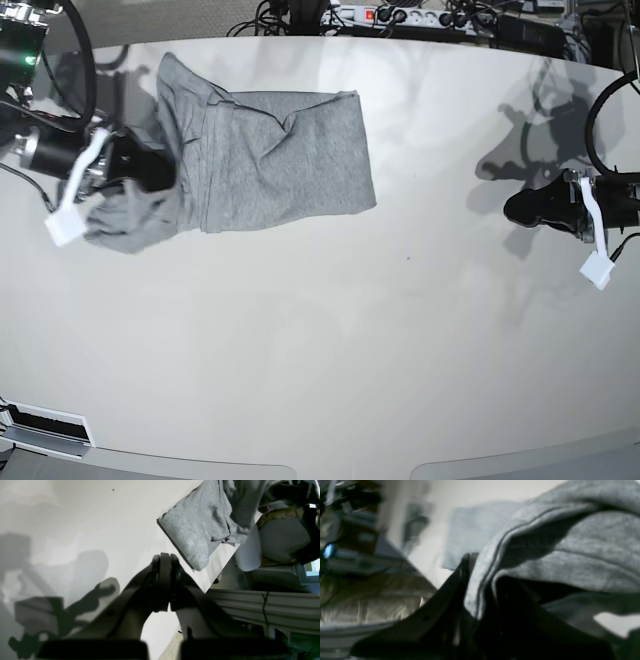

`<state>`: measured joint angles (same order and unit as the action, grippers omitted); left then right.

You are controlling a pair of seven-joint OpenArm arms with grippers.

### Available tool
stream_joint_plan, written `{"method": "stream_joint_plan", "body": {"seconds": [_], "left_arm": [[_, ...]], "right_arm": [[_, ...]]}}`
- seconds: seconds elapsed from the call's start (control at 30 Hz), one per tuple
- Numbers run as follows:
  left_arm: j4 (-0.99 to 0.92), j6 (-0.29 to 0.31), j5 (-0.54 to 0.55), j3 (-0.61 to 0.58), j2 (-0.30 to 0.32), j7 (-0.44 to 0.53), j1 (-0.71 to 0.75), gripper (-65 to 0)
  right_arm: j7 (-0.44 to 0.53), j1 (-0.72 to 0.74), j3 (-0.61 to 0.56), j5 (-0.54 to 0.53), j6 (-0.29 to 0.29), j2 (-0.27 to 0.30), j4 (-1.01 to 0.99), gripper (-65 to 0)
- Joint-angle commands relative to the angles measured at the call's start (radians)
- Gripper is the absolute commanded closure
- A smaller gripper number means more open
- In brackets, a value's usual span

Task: Layout the t-shirt on the table in an organized manner, then fold the t-shirt properly
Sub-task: 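Fold the collar end with the right gripper over the folded bundle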

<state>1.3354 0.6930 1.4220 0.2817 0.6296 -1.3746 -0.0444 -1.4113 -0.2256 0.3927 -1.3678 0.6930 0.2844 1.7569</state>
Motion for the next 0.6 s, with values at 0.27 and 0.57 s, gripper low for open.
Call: {"method": "stream_joint_plan", "body": {"seconds": [0.27, 0.57], "left_arm": [[0.015, 0.005, 0.027, 0.01, 0.021, 0.039, -0.014, 0.0], [0.015, 0.005, 0.026, 0.01, -0.01, 0.039, -0.014, 0.0]], "right_arm": [[0.015, 0.008, -0.247, -0.035, 0.005, -0.09, 0.235, 0.0], [0.209, 0.011, -0.52, 0.412, 0.005, -0.252, 0.235, -7.4]]}}
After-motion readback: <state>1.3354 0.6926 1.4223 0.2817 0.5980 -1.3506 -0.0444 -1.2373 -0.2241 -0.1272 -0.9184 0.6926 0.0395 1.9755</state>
